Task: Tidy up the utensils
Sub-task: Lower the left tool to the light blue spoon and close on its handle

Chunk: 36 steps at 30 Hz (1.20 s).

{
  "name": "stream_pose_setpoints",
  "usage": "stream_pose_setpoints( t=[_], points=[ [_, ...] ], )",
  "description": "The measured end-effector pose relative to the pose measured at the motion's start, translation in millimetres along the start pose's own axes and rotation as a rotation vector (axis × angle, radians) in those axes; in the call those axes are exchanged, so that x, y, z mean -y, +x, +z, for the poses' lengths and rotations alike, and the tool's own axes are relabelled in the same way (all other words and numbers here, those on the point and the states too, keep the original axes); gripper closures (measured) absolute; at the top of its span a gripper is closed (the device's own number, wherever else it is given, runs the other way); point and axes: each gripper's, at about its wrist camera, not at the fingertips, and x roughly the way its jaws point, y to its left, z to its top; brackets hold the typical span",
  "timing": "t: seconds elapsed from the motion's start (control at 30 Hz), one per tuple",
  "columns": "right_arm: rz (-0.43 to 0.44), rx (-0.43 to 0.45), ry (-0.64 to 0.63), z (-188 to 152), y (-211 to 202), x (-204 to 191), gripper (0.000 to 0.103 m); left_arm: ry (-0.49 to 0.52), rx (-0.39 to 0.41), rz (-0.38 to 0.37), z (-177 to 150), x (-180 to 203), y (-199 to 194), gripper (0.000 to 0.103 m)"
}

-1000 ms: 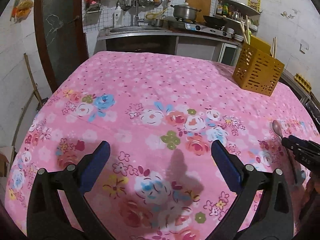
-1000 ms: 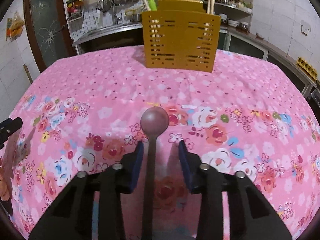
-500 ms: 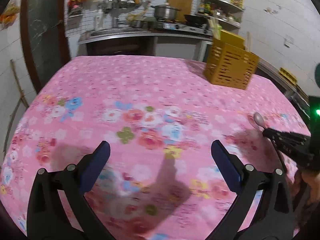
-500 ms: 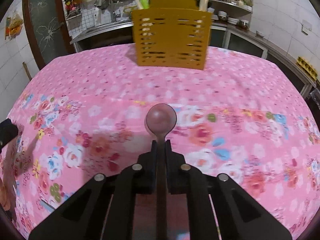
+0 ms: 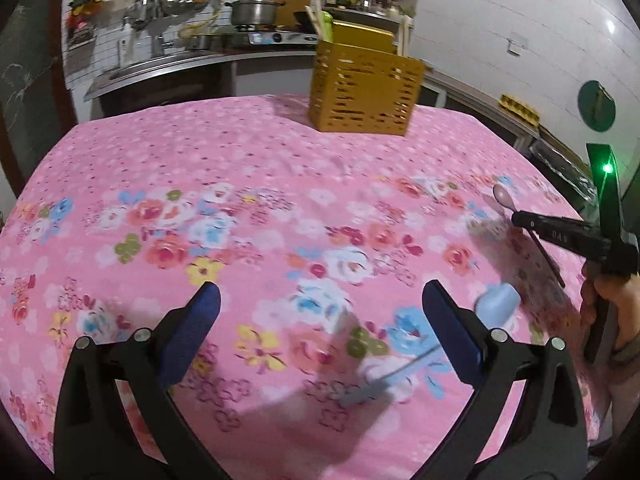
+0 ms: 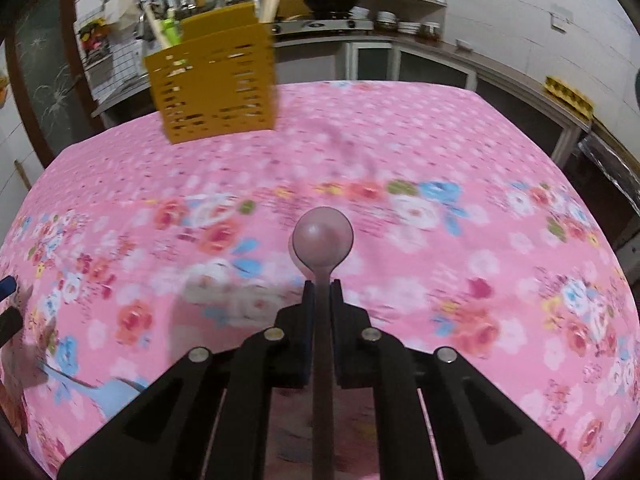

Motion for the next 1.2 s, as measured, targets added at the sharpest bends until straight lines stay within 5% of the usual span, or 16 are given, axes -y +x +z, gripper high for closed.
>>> stream_pose_setpoints(
  t=[0.2, 0.47, 0.63, 0.93, 1.1, 1.2],
  points=[
    [-0.041, 0.005, 0.039, -3, -5, 38, 0.095, 0.066, -0.024, -0.062, -12, 19, -2, 0.005],
    [-0.056, 0.017, 0.100, -3, -11, 69, 0.095, 0.276, -0.060, -0.137, -29, 56, 2, 0.009],
    [-0.047, 0.013, 0.106, -3, -7, 65, 0.095, 0.389, -0.146, -0.186, -33, 78, 19, 0.046],
    [-0.022, 0.008, 0.079, 0, -4, 51, 0.095, 0.432, -0.181, -0.177, -16, 104, 40, 0.079],
    [0.007, -0.004, 0.047, -2, -1, 34, 0.095, 0.298, -0.222, -0.179, 9, 98, 62, 0.098],
    [0.030, -0.014, 0.020, -2, 2, 20, 0.095, 0.208, -0.230, -0.162, 23, 88, 73, 0.098]
  ],
)
